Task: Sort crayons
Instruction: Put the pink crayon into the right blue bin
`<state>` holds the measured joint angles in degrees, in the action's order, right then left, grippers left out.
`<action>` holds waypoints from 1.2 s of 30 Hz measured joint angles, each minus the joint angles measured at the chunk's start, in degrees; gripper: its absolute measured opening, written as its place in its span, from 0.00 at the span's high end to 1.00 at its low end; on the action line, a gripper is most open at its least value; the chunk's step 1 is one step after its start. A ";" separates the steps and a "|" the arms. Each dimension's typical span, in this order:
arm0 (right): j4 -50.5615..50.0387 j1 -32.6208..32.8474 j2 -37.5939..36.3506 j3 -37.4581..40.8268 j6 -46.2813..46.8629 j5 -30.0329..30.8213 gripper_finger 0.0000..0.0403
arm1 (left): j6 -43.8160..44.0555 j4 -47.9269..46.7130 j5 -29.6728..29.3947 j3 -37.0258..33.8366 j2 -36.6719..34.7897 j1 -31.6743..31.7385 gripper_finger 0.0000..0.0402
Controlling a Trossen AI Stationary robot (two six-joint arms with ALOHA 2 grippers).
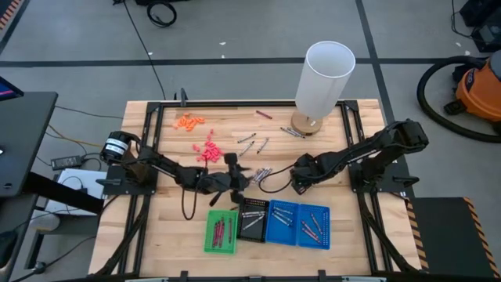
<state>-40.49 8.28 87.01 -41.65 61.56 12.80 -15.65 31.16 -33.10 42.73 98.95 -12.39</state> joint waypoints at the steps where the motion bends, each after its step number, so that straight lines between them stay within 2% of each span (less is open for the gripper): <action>1: 0.08 0.01 -0.03 0.00 0.00 0.00 0.62 | -0.54 -0.73 -2.73 -0.01 0.00 0.00 0.61; 3: 0.17 0.03 0.00 -0.02 -0.02 -0.32 0.62 | -0.58 -1.31 -4.98 -0.01 0.00 0.17 0.61; 9: -0.58 0.04 -1.61 -0.68 -0.60 -1.53 0.62 | -0.52 -1.09 -4.90 -0.01 0.00 0.33 0.61; 17: 1.66 3.19 -2.61 -1.96 -10.10 -1.84 0.62 | -0.47 -0.98 -4.83 -0.01 0.00 0.33 0.61; 22: 3.66 3.62 -2.26 -0.33 -11.21 -0.31 0.63 | -0.45 -0.94 -4.81 -0.01 0.00 0.33 0.61; 31: 7.94 3.69 -2.34 4.10 -12.27 -1.49 0.65 | -0.43 -0.92 -4.79 -0.01 0.00 0.33 0.61; 36: 8.44 3.71 -2.49 5.18 -13.34 -1.73 0.70 | -0.43 -0.92 -4.79 -0.01 0.00 0.33 0.61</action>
<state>-32.05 11.99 84.52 -36.47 48.21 11.07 -16.08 30.24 -37.89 42.72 98.96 -12.05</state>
